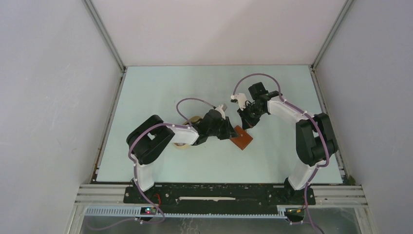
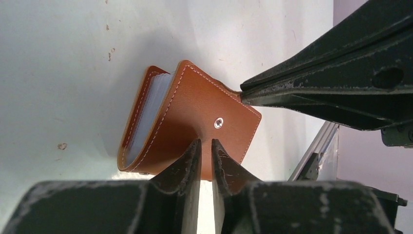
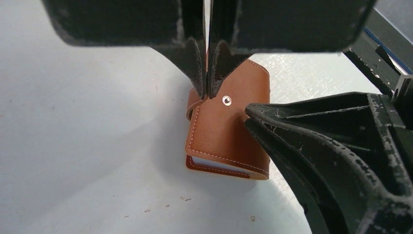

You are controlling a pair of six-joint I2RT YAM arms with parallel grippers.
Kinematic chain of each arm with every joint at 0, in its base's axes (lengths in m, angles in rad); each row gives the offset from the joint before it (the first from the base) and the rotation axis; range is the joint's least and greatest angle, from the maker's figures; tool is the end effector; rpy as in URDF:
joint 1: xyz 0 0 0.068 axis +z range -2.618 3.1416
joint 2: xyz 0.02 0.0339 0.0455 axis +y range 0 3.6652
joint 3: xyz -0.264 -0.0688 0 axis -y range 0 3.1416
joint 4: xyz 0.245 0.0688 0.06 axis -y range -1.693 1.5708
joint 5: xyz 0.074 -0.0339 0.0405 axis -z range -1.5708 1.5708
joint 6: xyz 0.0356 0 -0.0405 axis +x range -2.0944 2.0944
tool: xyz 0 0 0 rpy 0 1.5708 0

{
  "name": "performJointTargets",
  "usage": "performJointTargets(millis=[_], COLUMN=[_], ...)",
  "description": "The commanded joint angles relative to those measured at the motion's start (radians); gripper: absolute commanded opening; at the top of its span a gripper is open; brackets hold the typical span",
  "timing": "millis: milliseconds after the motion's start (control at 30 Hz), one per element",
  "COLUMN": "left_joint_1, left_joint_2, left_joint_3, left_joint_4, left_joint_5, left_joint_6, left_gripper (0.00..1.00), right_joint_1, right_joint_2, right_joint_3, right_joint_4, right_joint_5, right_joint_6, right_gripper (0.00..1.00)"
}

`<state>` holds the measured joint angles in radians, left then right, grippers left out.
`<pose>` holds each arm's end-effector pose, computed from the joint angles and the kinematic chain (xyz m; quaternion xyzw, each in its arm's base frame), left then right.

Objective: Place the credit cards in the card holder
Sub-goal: Close the card holder at the center of the board.

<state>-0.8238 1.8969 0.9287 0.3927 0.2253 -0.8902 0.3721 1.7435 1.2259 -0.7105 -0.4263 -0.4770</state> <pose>0.2551 -0.2872 0.1366 0.0246 0.8744 -0.4232 0.2359 0.3148 0.1387 0.2043 -0.4296 0.8627 0.1994 0.1773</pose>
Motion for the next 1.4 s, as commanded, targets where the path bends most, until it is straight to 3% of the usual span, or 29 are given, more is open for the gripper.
performJointTargets(millis=[0,333,1067,1367], left_joint_1=[0.016,0.017,0.02,0.019], left_joint_2=[0.049,0.051,0.051,0.054], left_joint_3=[-0.032,-0.067,-0.126,-0.129], left_joint_4=[0.012,0.089,0.17,0.171], left_joint_5=[-0.017,0.006,-0.001,-0.004], left_joint_6=[-0.018,-0.06,-0.102,-0.102], left_gripper=[0.18,0.17,0.15,0.15], right_joint_1=[0.004,0.041,0.046,0.05], right_joint_2=[-0.016,0.051,0.041,0.043], right_joint_3=[0.024,0.01,0.01,0.011], right_joint_4=[-0.018,-0.032,-0.063,-0.076], right_joint_5=[-0.085,-0.051,-0.019,-0.016], right_joint_6=[-0.049,-0.054,-0.054,-0.058], right_gripper=[0.0,0.02,0.28,0.28])
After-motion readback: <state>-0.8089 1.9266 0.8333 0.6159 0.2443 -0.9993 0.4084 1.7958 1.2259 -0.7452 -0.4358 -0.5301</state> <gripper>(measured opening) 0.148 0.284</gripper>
